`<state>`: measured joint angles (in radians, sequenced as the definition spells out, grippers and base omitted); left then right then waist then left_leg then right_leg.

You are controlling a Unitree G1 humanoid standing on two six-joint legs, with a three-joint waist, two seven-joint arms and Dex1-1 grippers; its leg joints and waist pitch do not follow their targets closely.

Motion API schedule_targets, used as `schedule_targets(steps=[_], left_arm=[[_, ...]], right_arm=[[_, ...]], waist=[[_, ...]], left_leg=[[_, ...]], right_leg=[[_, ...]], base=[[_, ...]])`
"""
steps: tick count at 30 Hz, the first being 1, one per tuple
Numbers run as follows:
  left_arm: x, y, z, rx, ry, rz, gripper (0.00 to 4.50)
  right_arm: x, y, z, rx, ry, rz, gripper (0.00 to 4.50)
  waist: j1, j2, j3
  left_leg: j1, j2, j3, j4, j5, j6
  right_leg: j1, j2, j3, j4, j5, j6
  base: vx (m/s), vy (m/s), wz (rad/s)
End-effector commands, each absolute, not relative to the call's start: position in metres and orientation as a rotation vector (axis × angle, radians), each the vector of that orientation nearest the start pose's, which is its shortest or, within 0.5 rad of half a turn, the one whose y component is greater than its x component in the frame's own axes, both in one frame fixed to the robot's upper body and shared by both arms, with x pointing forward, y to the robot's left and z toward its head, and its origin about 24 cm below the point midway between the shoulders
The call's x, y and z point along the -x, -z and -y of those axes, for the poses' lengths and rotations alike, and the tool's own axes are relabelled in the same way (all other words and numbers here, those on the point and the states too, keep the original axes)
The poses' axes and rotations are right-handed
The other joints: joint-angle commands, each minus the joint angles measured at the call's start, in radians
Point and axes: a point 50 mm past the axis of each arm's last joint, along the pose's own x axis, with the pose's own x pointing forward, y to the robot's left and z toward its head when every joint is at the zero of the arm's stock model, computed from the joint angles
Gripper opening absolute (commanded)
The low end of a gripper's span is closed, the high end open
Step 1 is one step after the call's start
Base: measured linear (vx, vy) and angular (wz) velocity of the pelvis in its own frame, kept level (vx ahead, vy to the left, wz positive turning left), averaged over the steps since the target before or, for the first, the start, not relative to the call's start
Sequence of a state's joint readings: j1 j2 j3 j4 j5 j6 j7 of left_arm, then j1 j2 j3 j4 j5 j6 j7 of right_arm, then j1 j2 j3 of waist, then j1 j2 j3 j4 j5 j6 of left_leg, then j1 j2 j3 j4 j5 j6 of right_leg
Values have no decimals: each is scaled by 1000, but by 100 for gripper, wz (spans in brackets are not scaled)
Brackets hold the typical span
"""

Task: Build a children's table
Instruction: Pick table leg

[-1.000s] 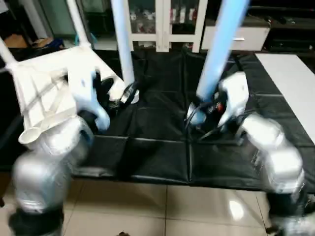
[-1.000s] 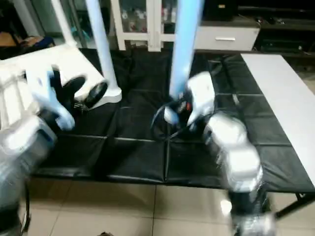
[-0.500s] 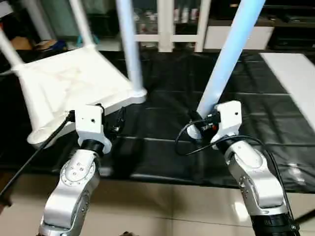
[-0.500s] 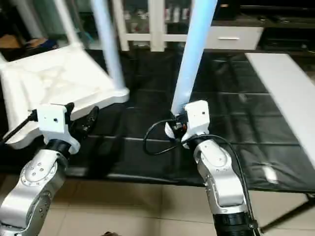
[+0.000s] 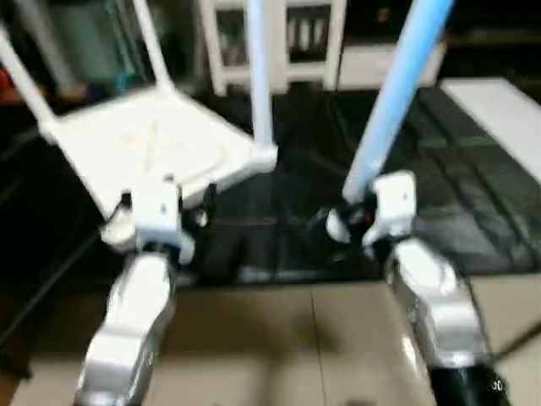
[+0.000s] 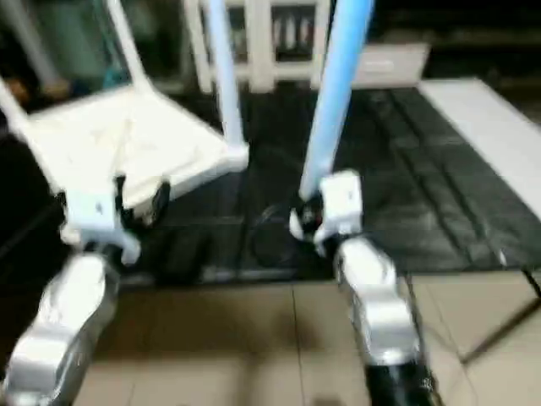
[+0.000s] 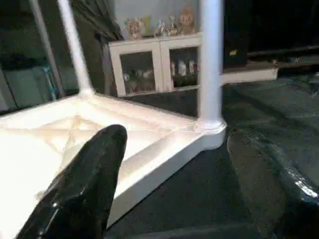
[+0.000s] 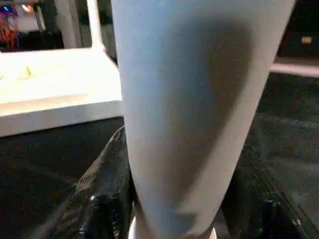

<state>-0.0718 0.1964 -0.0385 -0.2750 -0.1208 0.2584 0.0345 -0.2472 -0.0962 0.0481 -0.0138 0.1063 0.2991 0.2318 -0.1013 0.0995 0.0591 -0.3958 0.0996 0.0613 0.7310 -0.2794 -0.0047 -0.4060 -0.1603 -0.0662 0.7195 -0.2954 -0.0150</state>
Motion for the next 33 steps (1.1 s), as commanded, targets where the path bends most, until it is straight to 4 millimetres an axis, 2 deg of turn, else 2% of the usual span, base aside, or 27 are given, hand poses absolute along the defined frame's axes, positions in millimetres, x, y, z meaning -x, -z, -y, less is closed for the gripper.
schedule_targets(steps=[1,2,4,5,6,8,9,10,11,12,13,14,16,18,19,20,21,22,23,24,25,26,28,29,30,32,33], left_arm=[[-264,-103,-164,-84,53,90,362],[-264,-104,-164,-84,51,92,362],[-264,-104,-164,-83,50,93,362],[-264,-104,-164,-83,50,94,362],[-264,-103,-164,-85,48,93,362],[-263,-103,-164,-85,48,93,362],[-263,-103,-164,-85,48,93,362],[-263,-103,-164,-85,47,93,362],[-263,-103,-165,-86,46,93,362],[-263,-103,-165,-86,46,93,362],[-262,-102,-165,-86,45,91,362],[-262,-102,-165,-87,45,91,362],[-262,-102,-165,-88,46,89,362],[-261,-101,-165,-89,46,88,362],[-261,-101,-165,-91,48,87,362],[-261,-101,-165,-90,48,87,362],[-261,-101,-165,-86,47,89,362],[-261,-101,-165,-71,43,87,362],[-260,-102,-166,-76,28,92,362],[-260,-103,-166,-82,28,101,362],[-260,-104,-166,-87,29,107,362],[-261,-105,-166,-108,21,107,362],[-261,-105,-166,-116,20,104,362],[-261,-104,-165,-105,23,96,362],[-261,-104,-165,-105,23,96,362],[-261,-102,-165,-80,7,89,362],[-261,-102,-165,-84,-5,92,362]], right_arm=[[-299,-89,128,20,-337,-17,186],[-299,-89,128,18,-336,-16,186],[-300,-89,128,16,-337,-18,186],[-300,-89,128,16,-338,-19,186],[-300,-89,127,16,-343,-19,186],[-300,-89,126,16,-347,-19,186],[-300,-89,126,16,-351,-19,186],[-300,-89,125,16,-356,-17,186],[-299,-89,123,17,-363,-17,186],[-299,-89,123,17,-363,-17,186],[-299,-89,122,18,-370,-15,186],[-299,-89,122,18,-372,-15,186],[-300,-89,122,19,-373,-15,186],[-300,-89,122,17,-373,-15,186],[-300,-89,122,15,-373,-16,186],[-300,-88,122,11,-373,-20,186],[-300,-88,122,7,-374,-22,186],[-300,-88,122,6,-374,-22,186],[-300,-88,123,5,-373,-23,186],[-300,-88,123,5,-372,-23,186],[-300,-89,123,4,-372,-22,186],[-300,-89,124,2,-371,-24,186],[-300,-89,124,1,-369,-25,186],[-301,-88,126,10,-364,-27,186],[-301,-88,126,10,-364,-27,186],[-301,-88,127,17,-357,-29,186],[-301,-88,128,18,-357,-30,186]], waist=[[-24,25,-40],[-12,5,-43],[6,-36,-57],[42,-86,-80],[34,-79,-62],[59,-82,-57],[70,-61,-62],[70,-61,-62],[42,-22,-44],[20,17,-64],[2,34,-69],[20,34,-58],[32,26,-55],[65,-30,-62],[94,-125,-84],[107,-79,-74],[100,-66,-79],[94,-80,-57],[107,-76,-50],[99,-42,-59],[78,-23,-48],[82,-5,-48],[77,28,-55],[99,43,-59],[108,50,-67],[136,44,-87],[143,23,-94]], left_leg=[[89,72,-81,-211,-168,359],[90,90,-84,-216,-92,415],[75,91,-76,-218,-129,356],[-66,5,-59,114,-197,46],[-111,-26,-67,135,-134,-88],[-75,-13,-56,106,-140,-90],[-34,16,-40,-3,-47,-7],[-34,16,-40,-3,-47,-7],[25,28,-25,-161,-125,228],[74,59,-37,-184,-194,276],[84,80,-63,-213,-157,343],[91,99,-59,-207,-12,433],[82,107,-40,-215,32,458],[73,110,-16,-248,-146,316],[-5,24,41,-125,-275,141],[-60,-30,-37,122,-165,17],[-108,-25,-67,147,-144,-33],[-128,-18,-74,152,-139,-76],[-44,9,-63,83,-154,-96],[15,20,-57,4,-142,-120],[68,40,-25,-124,-240,-129],[131,150,7,-199,-517,-153],[90,217,-11,-258,-565,-214],[70,302,19,-288,-260,-273],[65,315,42,-289,-146,-299],[103,356,81,-280,56,-258],[114,305,49,-266,107,-189]], right_leg=[[-22,104,-52,35,-74,-23],[-10,86,-36,18,-64,8],[14,39,17,-29,-67,37],[78,-248,250,-227,-260,46],[103,-164,162,-204,-353,82],[85,-134,161,-219,-373,-37],[88,-75,112,-231,-395,-196],[88,-75,112,-231,-395,-196],[5,94,35,-170,-353,-160],[-15,130,6,-95,-297,-134],[-26,131,-18,45,-153,-72],[-52,120,-33,60,-107,-36],[-47,113,-49,69,-93,-10],[-8,64,-7,8,-60,33],[47,-100,132,-131,-198,163],[26,-201,241,-220,-310,131],[76,-204,229,-196,-330,92],[87,-177,191,-193,-362,58],[54,-94,137,-211,-377,-167],[30,5,144,-198,-380,-185],[6,108,98,-162,-309,-155],[-78,158,67,-111,-274,-61],[-19,126,42,-36,-34,-39],[-37,109,-6,4,70,-6],[-44,109,-27,19,76,2],[-63,94,-62,40,38,16],[-42,91,-70,34,5,30]], base=[[-87,302,-7],[-88,254,-19],[-94,203,-23],[-98,223,-2],[-80,257,-13],[-87,269,-16],[-108,326,2],[-108,326,2],[-106,332,15],[-120,349,20],[-120,349,20],[-90,346,8],[-79,323,2],[-108,286,-7],[-109,266,-8],[-112,272,8],[-105,307,-13],[-105,307,-13],[-113,309,-18],[-135,343,-11],[-135,343,-11],[-177,331,-17],[-166,301,-35],[-104,302,-59],[-91,242,-50],[-84,204,-51],[-82,103,-44]])
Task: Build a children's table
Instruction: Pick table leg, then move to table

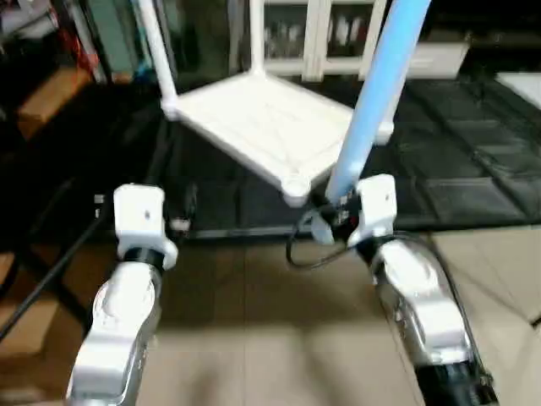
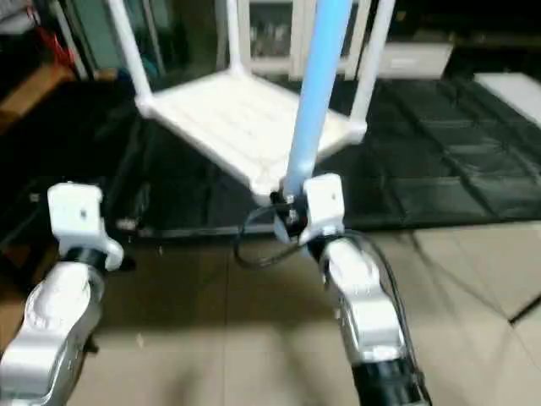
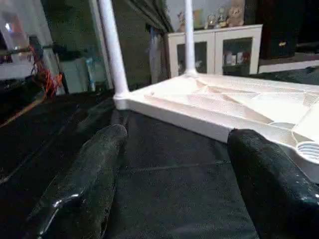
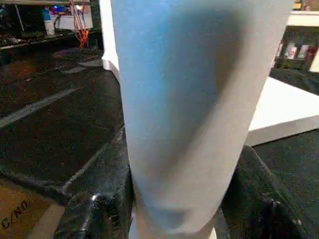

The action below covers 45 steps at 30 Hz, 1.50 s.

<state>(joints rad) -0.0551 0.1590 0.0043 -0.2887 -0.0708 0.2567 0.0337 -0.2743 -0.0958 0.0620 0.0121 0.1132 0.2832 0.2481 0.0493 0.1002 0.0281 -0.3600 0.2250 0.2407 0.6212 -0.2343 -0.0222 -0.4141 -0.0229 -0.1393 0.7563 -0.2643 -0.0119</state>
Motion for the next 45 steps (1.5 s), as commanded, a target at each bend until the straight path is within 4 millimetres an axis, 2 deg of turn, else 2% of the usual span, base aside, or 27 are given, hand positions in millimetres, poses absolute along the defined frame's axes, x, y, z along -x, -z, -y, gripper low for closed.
schedule_targets(steps=[1,3,5,6,8,11,13,15,19,21,22,25,26,27,28,29,30,31,33,35,36,37,40,42,43,44,45], left_arm=[[-261,-102,-167,-59,-22,91,362],[-260,-102,-167,-60,-18,95,362],[-260,-102,-168,-54,-11,97,362],[-260,-102,-168,-54,-11,97,362],[-260,-103,-169,-75,2,106,362],[-260,-104,-170,-81,-3,111,362],[-259,-105,-170,-86,6,116,362],[-259,-105,-168,-90,15,117,362],[-259,-105,-166,-92,29,120,362],[-259,-104,-165,-94,34,118,362],[-259,-104,-165,-93,36,117,362],[-259,-104,-164,-93,39,116,362],[-259,-104,-164,-95,42,115,362],[-259,-104,-164,-95,42,115,362],[-259,-103,-164,-98,45,114,362],[-259,-103,-163,-98,47,114,362],[-259,-103,-163,-99,47,114,362],[-259,-103,-163,-99,50,113,362],[-259,-103,-163,-100,51,112,362],[-259,-103,-162,-100,52,112,362],[-259,-103,-162,-100,53,111,362],[-259,-103,-162,-100,54,111,362],[-260,-103,-163,-101,54,110,362],[-260,-103,-163,-101,56,110,362],[-260,-103,-163,-101,57,109,362],[-260,-102,-162,-101,58,109,362],[-260,-102,-162,-101,60,109,362]], right_arm=[[-301,-88,129,27,-356,-29,186],[-301,-87,129,28,-357,-37,186],[-301,-87,129,57,-366,-36,186],[-301,-87,129,57,-366,-36,186],[-301,-87,128,55,-372,-28,186],[-302,-89,128,48,-372,-19,186],[-302,-90,128,47,-369,-13,186],[-302,-90,129,52,-368,-11,186],[-301,-90,129,55,-369,-9,186],[-301,-90,129,56,-368,-8,186],[-301,-90,129,57,-368,-7,186],[-301,-90,129,58,-367,-6,186],[-301,-90,129,59,-367,-6,186],[-301,-90,129,59,-367,-6,186],[-301,-90,130,61,-366,-5,186],[-301,-90,129,62,-366,-4,186],[-302,-90,129,62,-366,-4,186],[-302,-90,129,64,-368,-3,186],[-302,-90,129,66,-368,-2,186],[-302,-90,129,65,-369,-2,186],[-302,-90,129,67,-369,-1,186],[-302,-91,129,67,-369,0,186],[-303,-91,128,68,-369,1,186],[-303,-91,128,67,-368,3,186],[-303,-91,128,68,-368,4,186],[-303,-91,128,67,-368,4,186],[-303,-91,129,67,-367,5,186]], waist=[[-21,30,-66],[-29,-22,-75],[-13,-80,-78],[15,-82,-59],[10,-50,-51],[-17,-28,-45],[-47,-27,-11],[-62,-18,5],[-100,-6,16],[-112,-22,13],[-96,-46,1],[-76,-40,-19],[-80,-22,-28],[-103,10,-42],[-171,26,-62],[-171,26,-62],[-166,14,-63],[-157,-4,-34],[-151,-26,-43],[-114,-124,-67],[-85,-102,-55],[-78,-86,-40],[-68,-62,-23],[-64,-6,-19],[-102,35,13],[-129,40,-23],[-124,31,-35]], left_leg=[[95,136,-134,-167,-55,-82],[77,98,-135,-120,-30,47],[-19,-33,-73,-38,-70,82],[-53,-60,-89,4,-23,104],[-65,-30,-122,-46,-45,50],[-26,7,-140,-88,-273,-22],[40,-1,-146,-101,-671,-64],[83,-7,-145,-95,-784,-72],[86,14,-159,-174,-931,-93],[86,-24,-134,-129,-820,-75],[8,-57,-107,-60,-458,19],[-53,-64,-123,2,-137,115],[-43,-58,-124,-40,-85,119],[43,-25,-168,-84,-50,156],[218,59,-288,-99,21,331],[218,59,-288,-99,21,331],[230,93,-311,-78,117,456],[174,74,-270,-105,161,489],[174,18,-229,-95,93,436],[32,-183,-111,10,-178,290],[-18,-187,-140,131,-161,215],[-77,-155,-171,187,-61,97],[-81,-115,-174,138,35,59],[-47,-68,-168,5,56,78],[22,-22,-221,-95,-305,31],[98,51,-308,-142,-644,43],[130,63,-325,-138,-671,82]], right_leg=[[-30,-56,19,-54,-34,3],[11,-110,85,-132,77,-17],[80,-157,136,-187,251,-75],[85,-224,152,-214,201,27],[84,-167,125,-212,-58,78],[76,-125,113,-210,-258,-9],[66,-109,92,-252,-585,-34],[51,-93,65,-274,-665,-20],[120,-74,55,-201,-423,-35],[123,-109,82,-262,-548,-56],[190,-164,141,-310,-773,-38],[233,-180,170,-319,-734,-78],[224,-117,121,-295,-559,-99],[175,-48,69,-238,-317,-90],[17,-22,45,-97,-206,-19],[17,-22,45,-97,-206,-19],[-29,-50,66,-35,-168,75],[-59,-71,86,8,-69,129],[-61,-79,102,-45,45,76],[145,-112,223,-190,28,10],[198,-211,299,-236,-120,-136],[212,-203,282,-228,-146,-257],[188,-176,209,-269,-306,-318],[182,-116,130,-282,-456,-230],[127,-10,57,-202,-430,-125],[88,-6,72,-54,-258,-58],[60,-14,80,-35,-189,-19]], base=[[-82,103,-44],[-78,9,-17],[-74,-67,-13],[-80,-114,-16],[-80,-87,-18],[-64,-7,-16],[0,0,0],[-12,25,-3],[-2,26,-4],[35,-6,-4],[71,-12,-7],[130,-3,-4],[148,19,1],[193,42,5],[193,42,5],[241,36,4],[228,-8,-6],[228,-8,-6],[162,-36,-4],[172,-65,6],[192,-81,15],[192,-81,15],[161,-17,-1],[156,75,0],[168,115,1],[170,169,-5],[169,108,1]])
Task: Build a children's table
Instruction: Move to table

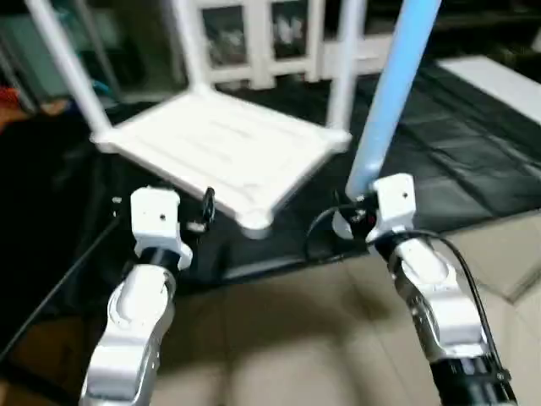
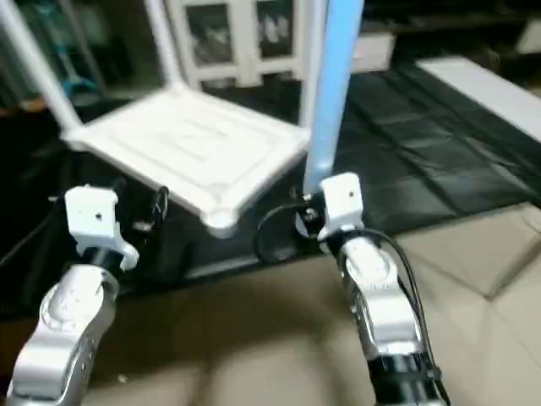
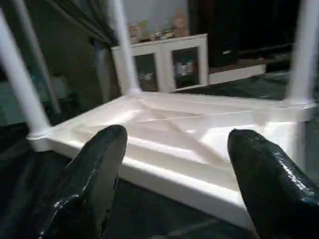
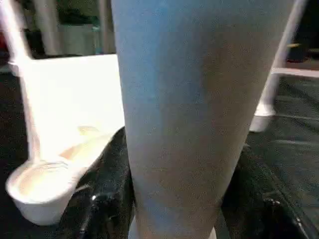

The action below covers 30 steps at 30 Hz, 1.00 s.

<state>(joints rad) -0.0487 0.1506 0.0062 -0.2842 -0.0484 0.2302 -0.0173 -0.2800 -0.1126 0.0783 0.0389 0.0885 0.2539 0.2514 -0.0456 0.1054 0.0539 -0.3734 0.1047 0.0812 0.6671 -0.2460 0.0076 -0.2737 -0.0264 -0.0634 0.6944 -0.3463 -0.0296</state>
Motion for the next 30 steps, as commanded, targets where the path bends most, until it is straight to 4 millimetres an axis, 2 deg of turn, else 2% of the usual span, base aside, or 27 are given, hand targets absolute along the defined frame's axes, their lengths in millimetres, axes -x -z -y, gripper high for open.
schedule_targets(steps=[1,2,3,5,6,7,8,9,10,11,12,13,14,15,16,17,18,20,21,22,23,24,25,26,27,28,30], left_arm=[[-260,-102,-162,-101,61,108,362],[-260,-102,-161,-101,62,108,362],[-260,-102,-161,-102,66,107,362],[-260,-102,-160,-102,69,106,362],[-260,-102,-160,-103,69,105,362],[-260,-102,-160,-103,69,105,362],[-260,-102,-160,-103,69,105,362],[-260,-102,-161,-103,69,105,362],[-260,-102,-161,-104,69,105,362],[-260,-102,-161,-103,69,105,362],[-260,-102,-161,-103,70,104,362],[-260,-101,-161,-103,70,103,362],[-259,-100,-160,-97,84,96,362],[-259,-100,-159,-90,96,91,362],[-258,-97,-156,-56,146,80,362],[-258,-97,-156,-53,154,77,362],[-256,-95,-149,-38,273,68,362],[-254,-95,-144,-45,375,67,362],[-253,-96,-141,-53,428,75,362],[-252,-98,-139,-53,482,81,362],[-252,-99,-138,-50,539,83,362],[-252,-101,-137,-50,585,84,391],[-253,-101,-137,-62,636,76,396],[-254,-101,-137,-69,700,56,396],[-255,-100,-137,-73,742,41,402],[-257,-99,-138,-91,790,22,416],[-258,-97,-138,-114,874,-17,441]], right_arm=[[-303,-91,129,68,-366,5,186],[-303,-91,129,68,-366,5,186],[-303,-91,129,68,-364,5,186],[-303,-91,129,67,-363,6,186],[-303,-91,129,67,-363,7,186],[-303,-91,128,67,-363,8,186],[-303,-91,128,67,-363,8,186],[-304,-91,128,67,-362,9,186],[-304,-92,128,67,-362,9,186],[-304,-92,128,67,-362,10,186],[-304,-91,129,68,-360,10,186],[-304,-91,129,69,-358,10,186],[-303,-91,130,71,-353,9,186],[-304,-91,130,72,-349,8,186],[-304,-91,131,72,-341,9,186],[-304,-91,131,72,-340,9,186],[-304,-91,133,71,-337,11,186],[-304,-91,134,70,-337,12,186],[-305,-92,135,70,-338,13,186],[-305,-92,136,70,-339,13,186],[-305,-92,137,70,-343,13,186],[-305,-92,139,72,-349,13,186],[-305,-93,140,72,-357,14,186],[-304,-93,144,74,-361,15,186],[-304,-93,146,75,-362,15,186],[-304,-94,149,76,-363,17,186],[-304,-96,153,81,-367,18,186]], waist=[[-37,27,-57],[-43,26,-57],[-41,16,-42],[-42,-6,-35],[-36,-42,-38],[-12,-119,-58],[8,-91,-66],[10,-100,-63],[20,-90,-60],[24,-74,-57],[27,-73,-53],[35,-49,-53],[37,-29,-52],[34,12,-53],[-28,56,-59],[-32,36,-81],[-32,35,-87],[-17,18,-88],[-4,9,-83],[14,-17,-85],[25,-38,-89],[46,-84,-89],[55,-68,-102],[65,-58,-97],[67,-46,-92],[53,-15,-80],[33,5,-63]], left_leg=[[156,174,-164,-172,-598,139],[159,163,-157,-164,-531,182],[139,154,-131,-174,-471,246],[130,135,-88,-189,-460,256],[114,89,-44,-181,-495,215],[41,-32,33,-38,-394,185],[13,-56,35,62,-264,187],[-49,-47,6,113,-83,146],[-74,-46,-8,118,-23,114],[-84,-34,-13,116,35,89],[-88,-26,-13,101,65,84],[-88,5,-14,44,122,85],[-82,20,-10,1,136,90],[-18,55,-10,-76,77,82],[109,171,-158,-160,-388,153],[143,180,-173,-149,-377,204],[151,178,-176,-134,-294,258],[135,142,-134,-88,424,355],[111,134,-115,-85,631,347],[82,108,-71,-63,818,307],[67,69,-46,-39,779,260],[-20,-25,-11,16,444,171],[-41,14,-29,-3,195,101],[-28,13,-19,-29,114,35],[-20,23,-19,-47,69,17],[-3,59,-32,-83,-32,-17],[13,92,-47,-119,-237,-44]], right_leg=[[-115,-23,11,43,-17,63],[-127,-26,6,47,15,81],[-131,-32,6,51,54,89],[-140,-49,14,19,124,61],[-106,-75,39,-68,133,33],[4,-128,153,-174,-204,53],[46,-204,215,-200,-354,13],[70,-180,210,-186,-446,23],[73,-167,208,-181,-358,1],[76,-160,189,-192,-305,-101],[73,-149,173,-200,-297,-144],[69,-130,129,-211,-302,-190],[68,-110,101,-210,-313,-184],[40,-57,43,-204,-303,-127],[-66,3,7,13,-199,-40],[-93,-3,9,32,-123,-7],[-114,-10,12,47,-69,32],[-168,-34,20,58,100,169],[-166,-40,30,44,170,183],[-157,-67,63,-21,358,148],[-149,-89,81,-78,488,107],[-84,-172,147,-92,756,52],[-44,-224,153,-95,956,-5],[-54,-163,116,-99,898,-34],[-62,-136,99,-105,772,-56],[-72,-100,71,-99,447,-129],[-80,-86,63,-104,143,-167]], base=[[169,108,1],[184,63,5],[173,47,-3],[172,14,-2],[158,-92,-1],[158,-92,-1],[180,-94,2],[211,-75,7],[211,-75,7],[191,-49,6],[186,17,0],[186,17,0],[214,73,-2],[200,133,-1],[200,133,-1],[220,131,0],[242,93,9],[217,86,8],[156,37,-2],[156,37,-2],[77,-10,4],[0,0,0],[0,0,0],[0,0,0],[0,0,0],[0,0,0],[-64,16,4]])
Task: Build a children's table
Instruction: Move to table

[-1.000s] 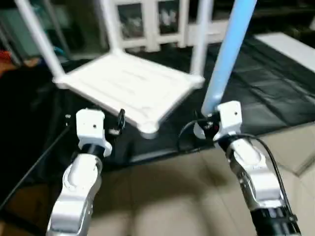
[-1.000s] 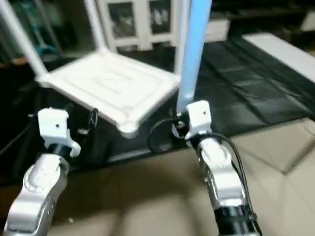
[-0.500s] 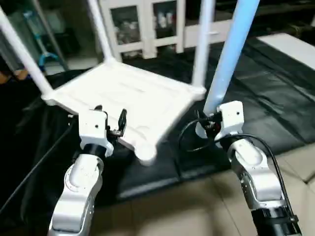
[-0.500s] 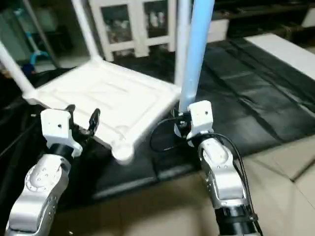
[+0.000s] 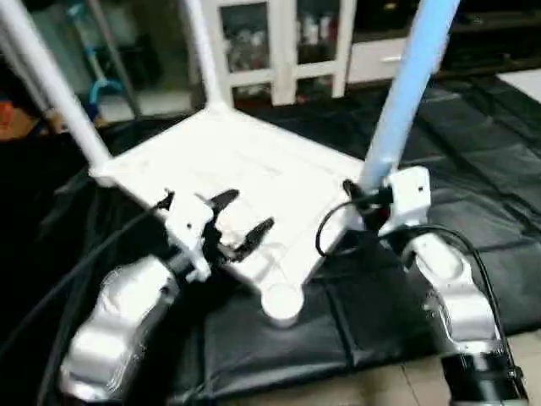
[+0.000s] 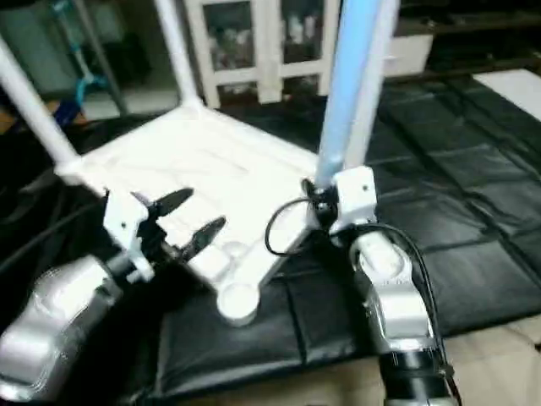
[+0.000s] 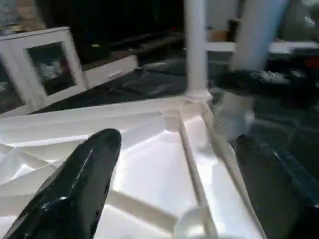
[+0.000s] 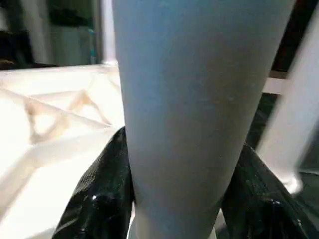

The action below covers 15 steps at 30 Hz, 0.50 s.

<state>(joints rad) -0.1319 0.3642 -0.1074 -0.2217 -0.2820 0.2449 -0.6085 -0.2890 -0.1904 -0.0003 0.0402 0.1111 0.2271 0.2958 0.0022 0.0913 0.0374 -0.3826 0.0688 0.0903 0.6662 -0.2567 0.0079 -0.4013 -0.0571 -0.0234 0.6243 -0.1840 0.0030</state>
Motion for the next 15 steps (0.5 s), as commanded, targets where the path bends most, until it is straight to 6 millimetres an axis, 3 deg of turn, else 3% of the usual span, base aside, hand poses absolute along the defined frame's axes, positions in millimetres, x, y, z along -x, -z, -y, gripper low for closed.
schedule_targets(steps=[1,2,3,4,6,7,8,10,13,15], left_arm=[[-259,-94,-138,-129,920,-49,447],[-259,-93,-138,-132,932,-58,449],[-259,-90,-138,-147,988,-97,449],[-260,-87,-139,-176,1032,-130,449],[-263,-83,-141,-224,1066,-171,449],[-266,-82,-142,-244,1076,-185,449],[-268,-81,-143,-264,1090,-200,449],[-273,-81,-143,-297,1125,-221,449],[-279,-82,-141,-343,1169,-230,449],[-281,-79,-141,-382,1209,-253,449]], right_arm=[[-303,-97,155,83,-376,18,186],[-303,-97,156,84,-378,18,186],[-302,-98,158,91,-392,18,186],[-301,-99,160,79,-415,14,186],[-299,-102,163,52,-458,9,186],[-298,-104,164,43,-480,4,186],[-296,-105,165,34,-517,2,186],[-292,-106,167,33,-577,-18,186],[-286,-104,171,66,-655,-63,186],[-281,-102,172,84,-702,-92,186]], waist=[[-19,11,-37],[-21,0,-30],[-20,-4,-28],[-21,-1,-24],[-30,2,-18],[-34,5,-22],[-42,6,-25],[-46,5,-25],[-58,-1,-22],[-63,-2,-24]], left_leg=[[36,125,-44,-125,-388,-59],[40,118,-33,-126,-475,-67],[42,115,-28,-124,-494,-67],[47,112,-23,-122,-513,-69],[44,116,-22,-125,-532,-70],[43,119,-23,-127,-528,-73],[33,120,-25,-129,-503,-69],[23,122,-28,-131,-469,-60],[24,120,-24,-125,-461,-41],[18,120,-26,-122,-441,-34]], right_leg=[[33,-58,26,-56,-155,-200],[31,-71,36,-73,-280,-194],[29,-78,41,-81,-343,-187],[22,-84,48,-94,-458,-164],[22,-89,50,-104,-555,-136],[23,-88,49,-103,-558,-121],[33,-90,49,-98,-527,-124],[39,-94,48,-97,-494,-135],[33,-96,50,-109,-552,-133],[37,-103,50,-109,-578,-133]], base=[[-76,27,3],[-82,25,12],[-77,12,15],[-77,12,15],[-71,1,10],[-66,2,8],[-55,6,2],[0,0,0],[0,0,0],[0,0,0]])
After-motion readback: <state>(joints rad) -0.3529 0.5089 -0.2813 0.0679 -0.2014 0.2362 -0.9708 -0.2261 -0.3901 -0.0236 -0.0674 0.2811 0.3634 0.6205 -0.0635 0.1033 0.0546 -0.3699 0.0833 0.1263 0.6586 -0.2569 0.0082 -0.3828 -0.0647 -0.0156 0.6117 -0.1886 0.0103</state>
